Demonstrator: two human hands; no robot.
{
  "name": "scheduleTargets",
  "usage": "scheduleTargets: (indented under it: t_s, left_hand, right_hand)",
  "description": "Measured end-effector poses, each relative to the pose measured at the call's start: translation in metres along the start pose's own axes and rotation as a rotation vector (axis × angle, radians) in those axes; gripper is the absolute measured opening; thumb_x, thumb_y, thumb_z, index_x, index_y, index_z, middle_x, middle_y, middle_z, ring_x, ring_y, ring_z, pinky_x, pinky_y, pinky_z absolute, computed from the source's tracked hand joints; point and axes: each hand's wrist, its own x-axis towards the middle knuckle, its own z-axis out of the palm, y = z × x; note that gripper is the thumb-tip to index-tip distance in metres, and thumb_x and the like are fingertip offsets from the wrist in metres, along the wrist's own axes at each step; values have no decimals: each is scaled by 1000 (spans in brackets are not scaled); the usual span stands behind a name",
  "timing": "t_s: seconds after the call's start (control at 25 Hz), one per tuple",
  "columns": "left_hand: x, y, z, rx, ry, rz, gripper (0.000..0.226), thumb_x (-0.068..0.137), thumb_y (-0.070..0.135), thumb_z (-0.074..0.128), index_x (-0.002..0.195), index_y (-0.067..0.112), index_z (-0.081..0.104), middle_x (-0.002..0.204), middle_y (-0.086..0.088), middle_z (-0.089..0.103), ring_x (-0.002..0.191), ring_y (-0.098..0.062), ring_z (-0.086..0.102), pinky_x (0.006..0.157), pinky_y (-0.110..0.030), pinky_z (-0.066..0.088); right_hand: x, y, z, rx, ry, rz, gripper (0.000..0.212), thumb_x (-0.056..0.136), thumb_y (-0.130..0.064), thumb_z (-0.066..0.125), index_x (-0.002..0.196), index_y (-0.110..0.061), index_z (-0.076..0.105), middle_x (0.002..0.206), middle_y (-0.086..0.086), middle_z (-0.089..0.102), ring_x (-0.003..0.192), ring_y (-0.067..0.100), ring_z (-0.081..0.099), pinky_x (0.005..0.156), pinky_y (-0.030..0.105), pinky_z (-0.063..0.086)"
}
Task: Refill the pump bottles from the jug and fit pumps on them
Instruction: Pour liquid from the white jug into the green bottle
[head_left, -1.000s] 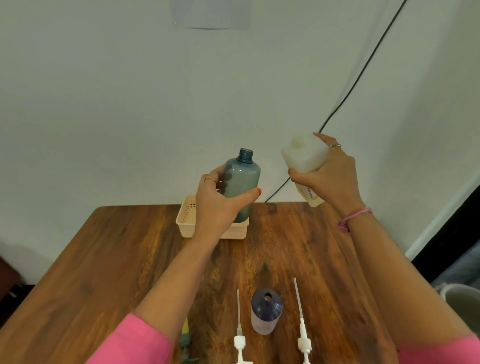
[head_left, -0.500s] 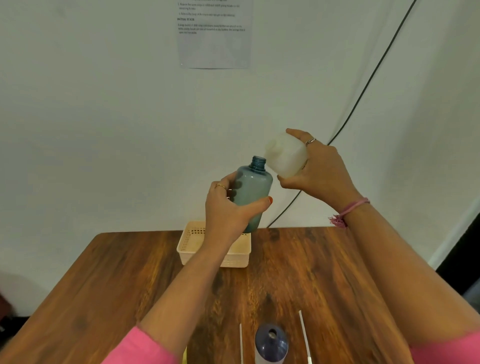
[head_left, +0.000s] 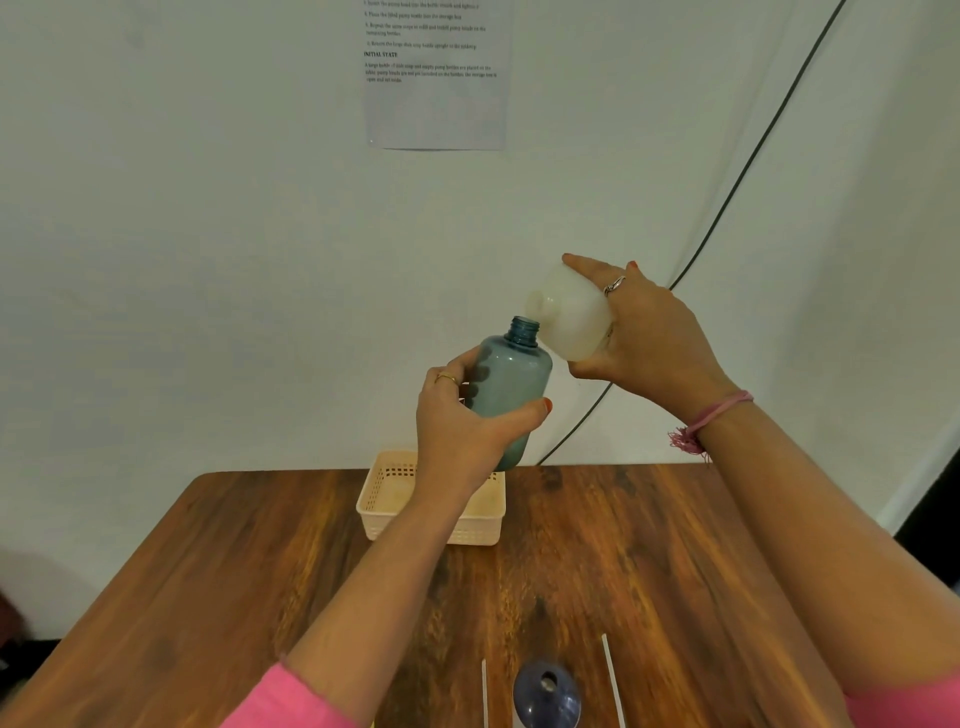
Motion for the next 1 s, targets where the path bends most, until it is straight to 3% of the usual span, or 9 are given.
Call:
scheduleTargets:
  t_s: [0.6,1.0]
  left_hand:
    - [-5,-1,1,-23,11,-2,77,60,27,89,121,36,44,116,9,48,102,-8,52,78,-24,54]
    - [-5,-1,-1,-25,16,4,75,60,27,89,117,39,41,115,9,48,98,-4,51,76,-22,53]
  right_hand:
    - [3,7,-2,-108,30,-150,99,59,-21,86,143,-16,35,139,8,50,130,26,45,113,37,13]
    - [5,3,-5,-143,57,-211,100,56,-18,88,142,-11,37,139,12,50,129,30,46,111,41,14]
